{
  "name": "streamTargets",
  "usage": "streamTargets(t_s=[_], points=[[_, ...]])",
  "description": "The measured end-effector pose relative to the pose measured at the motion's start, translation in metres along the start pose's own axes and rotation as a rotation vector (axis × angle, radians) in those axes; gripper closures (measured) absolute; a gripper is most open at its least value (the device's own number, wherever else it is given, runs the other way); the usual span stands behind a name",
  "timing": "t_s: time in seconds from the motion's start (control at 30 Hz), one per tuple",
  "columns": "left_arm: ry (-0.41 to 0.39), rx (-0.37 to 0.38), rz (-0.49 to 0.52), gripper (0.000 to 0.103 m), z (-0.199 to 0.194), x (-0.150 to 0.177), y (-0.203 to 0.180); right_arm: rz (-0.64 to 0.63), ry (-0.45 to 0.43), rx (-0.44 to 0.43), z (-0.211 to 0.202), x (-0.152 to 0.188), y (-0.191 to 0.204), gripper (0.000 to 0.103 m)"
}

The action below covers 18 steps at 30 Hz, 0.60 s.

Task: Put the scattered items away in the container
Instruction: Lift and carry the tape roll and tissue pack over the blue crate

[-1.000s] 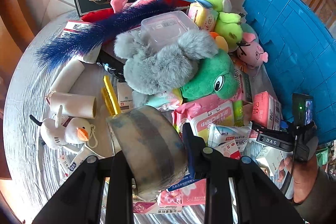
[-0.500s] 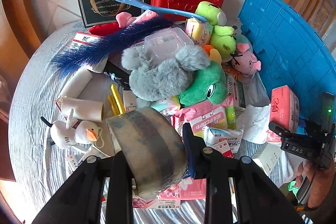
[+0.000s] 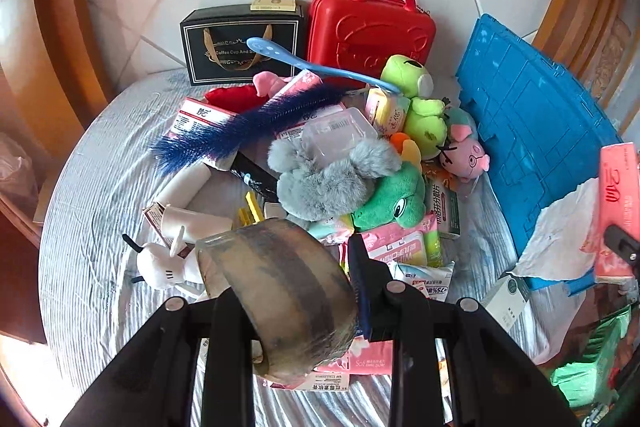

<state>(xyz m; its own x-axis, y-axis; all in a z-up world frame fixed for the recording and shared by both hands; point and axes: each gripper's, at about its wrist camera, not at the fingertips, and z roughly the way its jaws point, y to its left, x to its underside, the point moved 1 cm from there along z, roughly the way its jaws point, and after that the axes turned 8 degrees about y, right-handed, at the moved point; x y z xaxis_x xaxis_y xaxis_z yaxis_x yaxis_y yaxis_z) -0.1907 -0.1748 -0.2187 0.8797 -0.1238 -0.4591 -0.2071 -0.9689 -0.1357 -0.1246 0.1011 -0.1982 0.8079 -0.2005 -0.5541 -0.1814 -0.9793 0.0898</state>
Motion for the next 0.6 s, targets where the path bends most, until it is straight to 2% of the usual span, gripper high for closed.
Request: streamTargets(t_s=[0.27, 0.6], points=[[-0.052, 0.007, -0.014, 0.077, -0.033, -0.015, -0.001, -0.076, -0.105, -0.002, -0.067, -0.016, 0.011, 0.008], [-0.155, -0.008, -0.003, 0.077, -0.099, -0.039, -0.02, -0.083, -0.171, -0.023, -0.103, -0.03, 0.008, 0.008]])
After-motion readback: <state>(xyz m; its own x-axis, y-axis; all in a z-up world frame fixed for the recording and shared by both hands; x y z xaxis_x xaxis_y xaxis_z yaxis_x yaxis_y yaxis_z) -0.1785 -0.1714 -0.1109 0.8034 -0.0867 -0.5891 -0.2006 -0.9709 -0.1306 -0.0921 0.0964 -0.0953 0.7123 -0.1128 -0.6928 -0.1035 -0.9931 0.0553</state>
